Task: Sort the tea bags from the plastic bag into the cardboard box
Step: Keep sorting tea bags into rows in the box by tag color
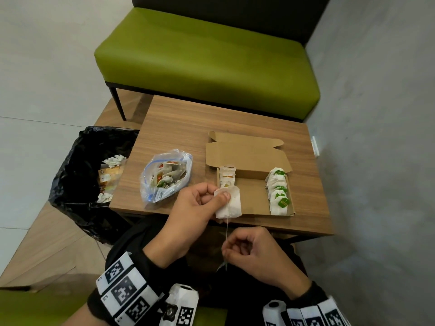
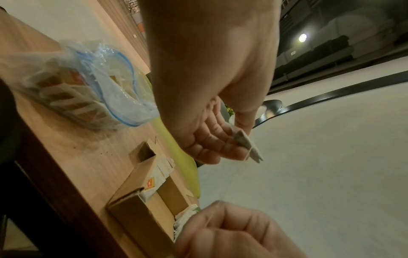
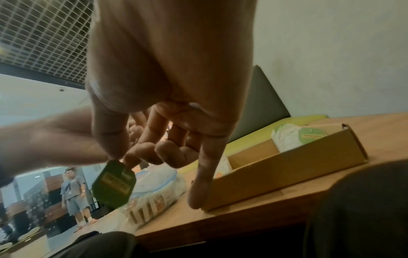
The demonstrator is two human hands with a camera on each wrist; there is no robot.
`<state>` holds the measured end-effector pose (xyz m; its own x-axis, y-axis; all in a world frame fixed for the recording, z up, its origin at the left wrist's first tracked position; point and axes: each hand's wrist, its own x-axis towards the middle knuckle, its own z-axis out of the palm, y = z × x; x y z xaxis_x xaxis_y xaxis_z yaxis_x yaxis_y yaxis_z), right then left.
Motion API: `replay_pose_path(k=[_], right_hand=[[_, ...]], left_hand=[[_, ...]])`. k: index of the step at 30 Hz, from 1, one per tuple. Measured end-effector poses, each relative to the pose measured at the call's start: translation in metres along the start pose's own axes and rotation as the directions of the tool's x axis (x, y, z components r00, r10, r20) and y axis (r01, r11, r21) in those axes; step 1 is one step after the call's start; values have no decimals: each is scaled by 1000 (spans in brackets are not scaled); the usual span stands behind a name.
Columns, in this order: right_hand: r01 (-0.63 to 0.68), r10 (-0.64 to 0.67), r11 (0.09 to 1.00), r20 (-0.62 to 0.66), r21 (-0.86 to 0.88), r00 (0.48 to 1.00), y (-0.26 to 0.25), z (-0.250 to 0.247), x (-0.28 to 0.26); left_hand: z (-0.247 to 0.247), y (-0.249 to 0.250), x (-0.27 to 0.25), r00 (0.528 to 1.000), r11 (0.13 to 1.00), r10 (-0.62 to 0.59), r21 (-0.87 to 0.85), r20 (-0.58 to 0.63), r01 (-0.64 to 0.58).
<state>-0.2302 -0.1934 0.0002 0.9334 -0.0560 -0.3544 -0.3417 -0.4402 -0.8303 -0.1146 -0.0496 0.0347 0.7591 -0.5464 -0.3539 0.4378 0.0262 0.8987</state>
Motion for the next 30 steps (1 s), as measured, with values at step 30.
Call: replay_pose_path(k=[30], right_hand=[[181,239,684,-452,707,860,-36,-11,15]], left_hand=[[5,0,-16,983,977,-71,211,167,35]])
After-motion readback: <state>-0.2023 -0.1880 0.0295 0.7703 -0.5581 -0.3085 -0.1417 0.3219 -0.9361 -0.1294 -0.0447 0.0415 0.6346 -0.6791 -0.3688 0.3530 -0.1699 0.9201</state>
